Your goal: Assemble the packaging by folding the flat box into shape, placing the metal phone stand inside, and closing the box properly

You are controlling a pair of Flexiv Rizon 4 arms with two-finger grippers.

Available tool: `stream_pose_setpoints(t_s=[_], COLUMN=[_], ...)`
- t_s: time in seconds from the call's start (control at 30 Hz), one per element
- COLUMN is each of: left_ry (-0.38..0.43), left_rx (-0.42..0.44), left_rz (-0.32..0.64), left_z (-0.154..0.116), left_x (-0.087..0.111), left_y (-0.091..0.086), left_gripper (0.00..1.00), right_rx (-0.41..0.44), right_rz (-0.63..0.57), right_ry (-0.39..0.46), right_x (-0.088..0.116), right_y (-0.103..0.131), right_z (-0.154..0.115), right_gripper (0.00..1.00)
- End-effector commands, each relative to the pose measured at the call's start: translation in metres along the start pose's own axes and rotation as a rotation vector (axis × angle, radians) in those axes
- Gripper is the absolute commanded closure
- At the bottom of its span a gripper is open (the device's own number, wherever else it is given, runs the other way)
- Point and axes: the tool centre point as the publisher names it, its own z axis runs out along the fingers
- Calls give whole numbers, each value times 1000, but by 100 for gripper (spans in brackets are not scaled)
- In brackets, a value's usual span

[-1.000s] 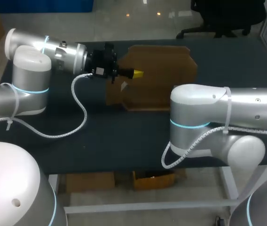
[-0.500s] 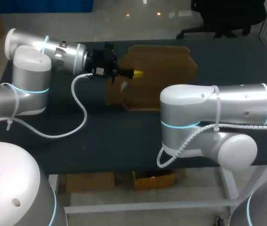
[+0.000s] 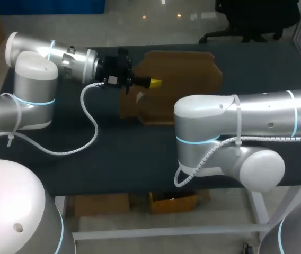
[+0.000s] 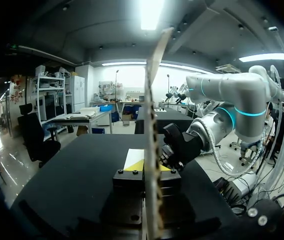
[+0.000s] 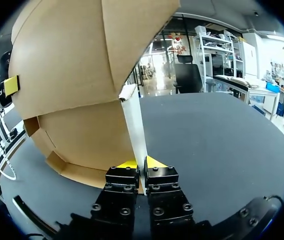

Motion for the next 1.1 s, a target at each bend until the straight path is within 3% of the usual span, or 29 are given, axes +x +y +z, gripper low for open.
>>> stream_pose_setpoints(t_s=[0.03,0.73,0.87,1.1], left_ry=[0,0,0,0], left_rx=[-1,-1,-1,-1], left_rz=[0,0,0,0], left_z=[1,1,1,1], left_x=[0,0,0,0], left_y=[2,2,2,2], left_gripper=[100,100,100,100], right_rx=[2,8,14,26], right_rz=[1,4,3,-3], right_ry=[-11,-2,3,14], right_x=[3,1,1,1], right_y=[1,4,4,4], right_z=[1,1,2,3], right_gripper=[99,86,100,100])
